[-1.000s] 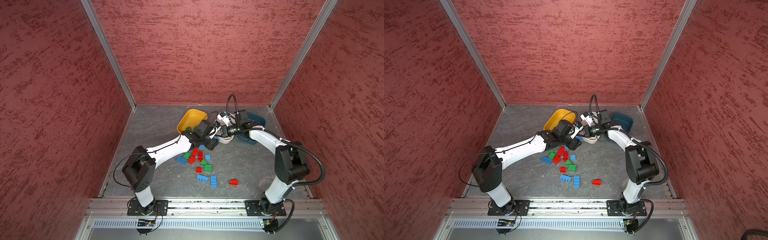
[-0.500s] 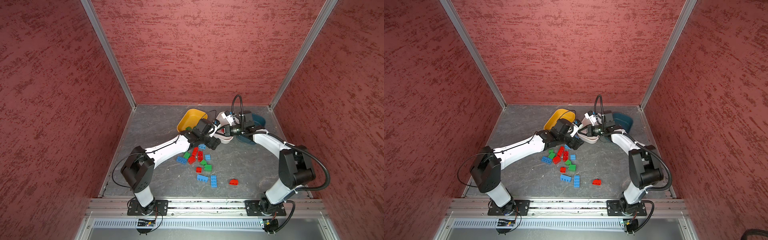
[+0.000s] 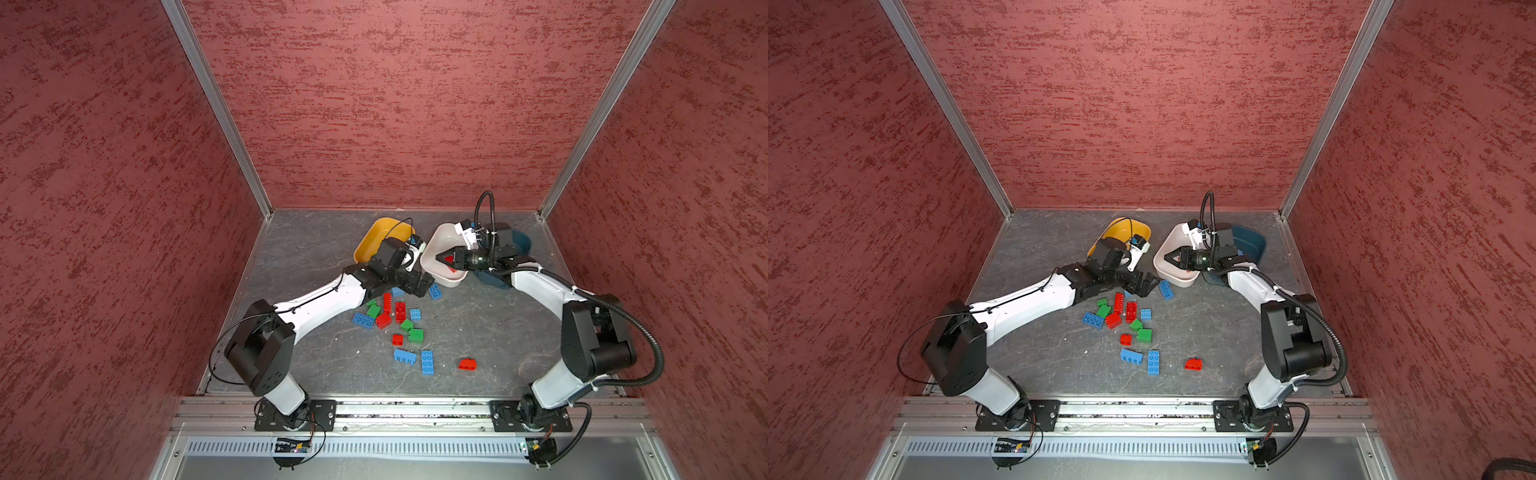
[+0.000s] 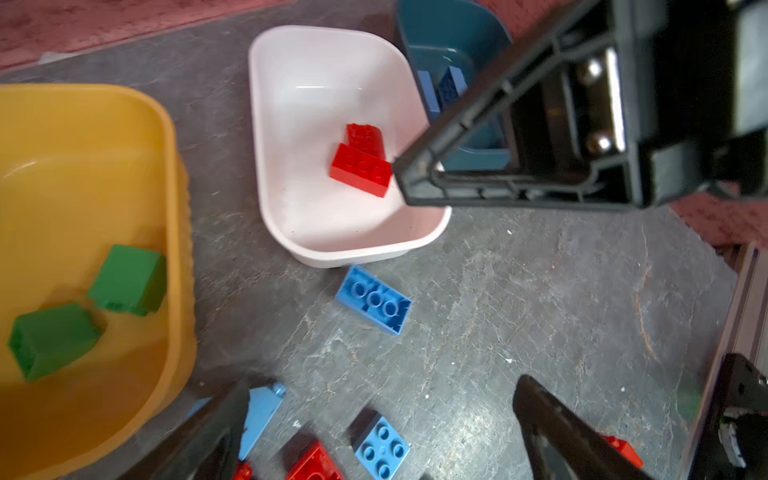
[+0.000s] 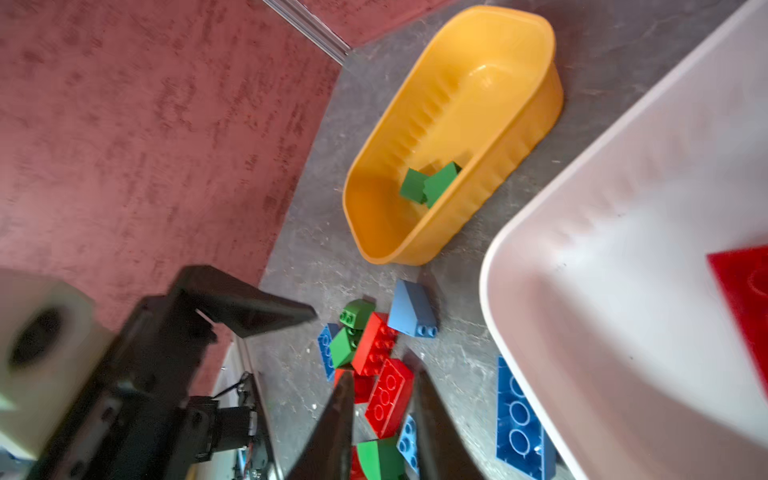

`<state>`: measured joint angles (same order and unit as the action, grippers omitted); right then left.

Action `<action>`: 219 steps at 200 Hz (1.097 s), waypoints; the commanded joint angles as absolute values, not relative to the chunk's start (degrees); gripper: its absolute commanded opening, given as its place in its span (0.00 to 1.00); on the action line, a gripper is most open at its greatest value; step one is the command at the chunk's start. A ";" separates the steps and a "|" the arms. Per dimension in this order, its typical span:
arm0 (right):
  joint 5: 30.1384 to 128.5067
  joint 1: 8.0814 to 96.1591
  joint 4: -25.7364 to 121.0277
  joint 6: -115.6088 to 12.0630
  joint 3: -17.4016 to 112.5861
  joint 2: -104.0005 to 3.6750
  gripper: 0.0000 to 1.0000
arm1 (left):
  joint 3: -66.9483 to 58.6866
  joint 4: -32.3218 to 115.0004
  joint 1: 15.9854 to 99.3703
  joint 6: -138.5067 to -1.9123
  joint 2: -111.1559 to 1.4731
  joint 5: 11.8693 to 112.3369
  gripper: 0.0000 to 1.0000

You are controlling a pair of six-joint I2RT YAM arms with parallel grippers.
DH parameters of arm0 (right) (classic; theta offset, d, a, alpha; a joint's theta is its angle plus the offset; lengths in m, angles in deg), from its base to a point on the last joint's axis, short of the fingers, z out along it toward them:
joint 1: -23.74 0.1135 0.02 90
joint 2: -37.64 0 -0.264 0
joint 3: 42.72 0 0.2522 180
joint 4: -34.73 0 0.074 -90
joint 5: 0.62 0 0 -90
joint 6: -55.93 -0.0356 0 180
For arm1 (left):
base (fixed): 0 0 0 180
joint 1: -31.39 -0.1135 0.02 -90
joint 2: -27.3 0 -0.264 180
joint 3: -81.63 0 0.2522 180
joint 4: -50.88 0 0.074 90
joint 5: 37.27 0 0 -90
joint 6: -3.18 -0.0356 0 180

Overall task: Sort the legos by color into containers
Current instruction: 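Open the left gripper and draw it back while the right holds the blue brick, then carry the blue brick into the teal bin with the right gripper and release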

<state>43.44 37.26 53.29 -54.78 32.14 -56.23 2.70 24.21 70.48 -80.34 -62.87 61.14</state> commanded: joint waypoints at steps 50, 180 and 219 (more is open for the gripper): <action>83.83 52.47 64.24 -47.39 34.48 -61.03 0.58 | 13.12 31.48 61.50 -63.68 -50.60 49.02 1.00; 91.72 56.16 67.01 -45.98 32.45 -66.53 0.45 | 16.28 29.53 59.25 -56.41 -51.36 45.85 0.99; 89.73 56.34 66.23 -42.95 28.41 -57.72 0.23 | 16.79 25.86 59.38 -54.03 -51.67 42.84 0.99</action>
